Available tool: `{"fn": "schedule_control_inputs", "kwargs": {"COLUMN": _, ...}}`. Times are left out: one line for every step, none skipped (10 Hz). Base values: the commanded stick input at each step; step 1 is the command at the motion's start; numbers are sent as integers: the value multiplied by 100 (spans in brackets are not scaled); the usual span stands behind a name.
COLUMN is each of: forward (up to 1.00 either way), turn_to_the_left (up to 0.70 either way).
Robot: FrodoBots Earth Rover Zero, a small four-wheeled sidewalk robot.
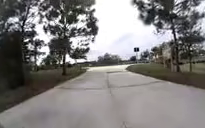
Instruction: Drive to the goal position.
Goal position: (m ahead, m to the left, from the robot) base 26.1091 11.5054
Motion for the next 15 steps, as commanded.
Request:
{"fn": "schedule_control_inputs", "kwargs": {"forward": 85, "turn_to_the_left": -34}}
{"fn": "schedule_control_inputs", "kwargs": {"forward": 85, "turn_to_the_left": -20}}
{"fn": "schedule_control_inputs", "kwargs": {"forward": 85, "turn_to_the_left": 0}}
{"fn": "schedule_control_inputs", "kwargs": {"forward": 85, "turn_to_the_left": 0}}
{"fn": "schedule_control_inputs", "kwargs": {"forward": 85, "turn_to_the_left": 0}}
{"fn": "schedule_control_inputs", "kwargs": {"forward": 85, "turn_to_the_left": 0}}
{"fn": "schedule_control_inputs", "kwargs": {"forward": 85, "turn_to_the_left": 0}}
{"fn": "schedule_control_inputs", "kwargs": {"forward": 85, "turn_to_the_left": 0}}
{"fn": "schedule_control_inputs", "kwargs": {"forward": 85, "turn_to_the_left": 0}}
{"fn": "schedule_control_inputs", "kwargs": {"forward": 85, "turn_to_the_left": 0}}
{"fn": "schedule_control_inputs", "kwargs": {"forward": 85, "turn_to_the_left": 0}}
{"fn": "schedule_control_inputs", "kwargs": {"forward": 85, "turn_to_the_left": 0}}
{"fn": "schedule_control_inputs", "kwargs": {"forward": 85, "turn_to_the_left": 0}}
{"fn": "schedule_control_inputs", "kwargs": {"forward": 85, "turn_to_the_left": 0}}
{"fn": "schedule_control_inputs", "kwargs": {"forward": 85, "turn_to_the_left": 0}}
